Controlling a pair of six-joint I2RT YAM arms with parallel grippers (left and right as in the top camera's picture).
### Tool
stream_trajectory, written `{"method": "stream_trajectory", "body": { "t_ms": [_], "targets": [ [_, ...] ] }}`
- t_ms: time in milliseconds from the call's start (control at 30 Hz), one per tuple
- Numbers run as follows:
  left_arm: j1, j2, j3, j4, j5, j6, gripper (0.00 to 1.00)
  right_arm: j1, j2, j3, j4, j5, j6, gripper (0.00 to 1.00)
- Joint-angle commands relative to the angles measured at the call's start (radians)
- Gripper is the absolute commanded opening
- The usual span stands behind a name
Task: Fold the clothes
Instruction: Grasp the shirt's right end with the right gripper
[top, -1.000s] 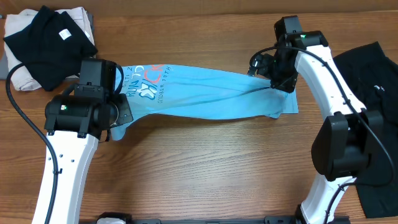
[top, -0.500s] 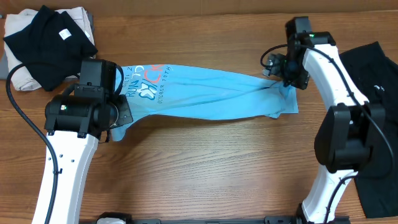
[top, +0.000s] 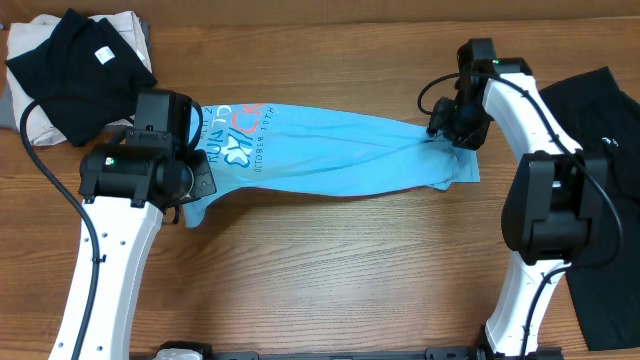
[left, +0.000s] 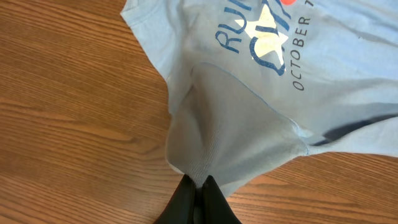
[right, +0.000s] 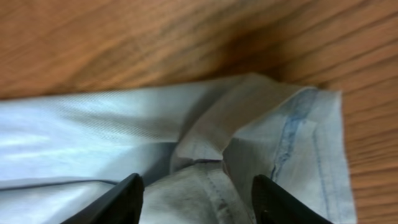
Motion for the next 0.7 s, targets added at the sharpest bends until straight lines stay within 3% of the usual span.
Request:
{"method": "stream_trajectory", "body": {
  "t_ms": [0,167,300,667],
  "targets": [
    [0.005,0.017,0.013,0.005,-0.024,-0.026,0.04,0.005,0.014,-0.030,0.001,-0.017,-0.004,0.58],
    [0.004,0.022,0.013,0.011,-0.028,-0.026,0.04,0.005,0.014,-0.030,0.011,-0.017,-0.004,0.58],
    [0.004,0.024,0.013,0.011,-0.028,-0.026,0.04,0.005,0.014,-0.030,0.022,-0.018,-0.003,0.48],
    [0.005,0.024,0.013,0.013,-0.029,-0.026,0.04,0.005,0.014,-0.030,0.042,-0.019,0.016,0.39]
  ]
}}
